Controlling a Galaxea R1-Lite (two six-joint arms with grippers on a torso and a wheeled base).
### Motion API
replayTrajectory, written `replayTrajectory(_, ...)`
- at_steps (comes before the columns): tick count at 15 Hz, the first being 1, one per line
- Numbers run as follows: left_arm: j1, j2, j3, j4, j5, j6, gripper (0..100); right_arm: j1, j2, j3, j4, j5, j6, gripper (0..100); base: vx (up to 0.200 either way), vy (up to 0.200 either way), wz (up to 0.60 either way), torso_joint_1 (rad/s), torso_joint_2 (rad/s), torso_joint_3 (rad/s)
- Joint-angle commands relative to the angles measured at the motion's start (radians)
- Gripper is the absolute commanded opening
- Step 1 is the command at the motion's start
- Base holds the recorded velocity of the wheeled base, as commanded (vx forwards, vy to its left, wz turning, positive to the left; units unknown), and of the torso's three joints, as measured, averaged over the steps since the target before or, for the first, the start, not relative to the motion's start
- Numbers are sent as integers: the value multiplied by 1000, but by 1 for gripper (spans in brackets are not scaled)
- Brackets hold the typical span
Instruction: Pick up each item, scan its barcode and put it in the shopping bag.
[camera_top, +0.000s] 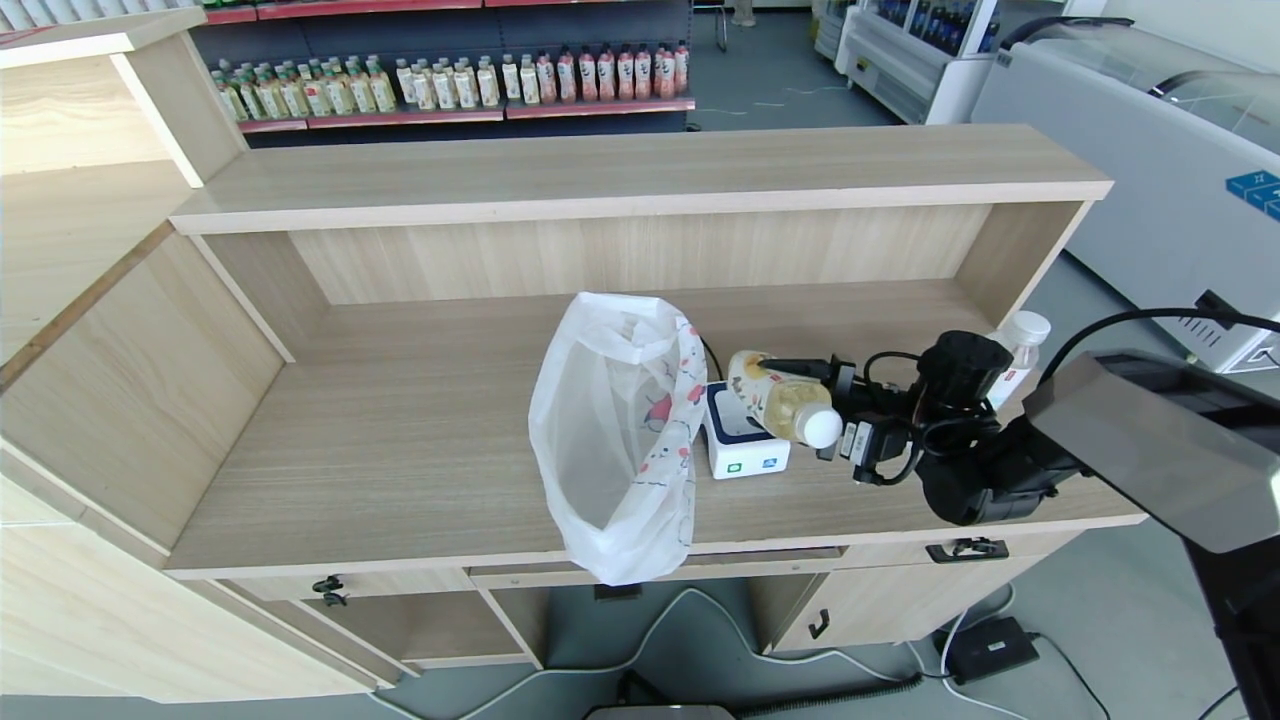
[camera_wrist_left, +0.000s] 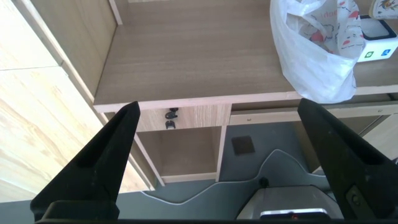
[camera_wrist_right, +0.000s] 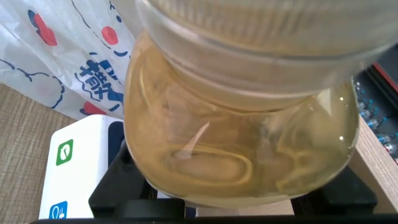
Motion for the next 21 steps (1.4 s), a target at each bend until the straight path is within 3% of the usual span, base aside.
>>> replayTrajectory(1,0,0,0,0,0,0,100,3,9,-15,-8,9,0,0,0,0,0,0,0,0)
replayTrajectory(21,0,0,0,0,0,0,100,4,92,-64,-60,16,20,0,0,0,0,0,0,0)
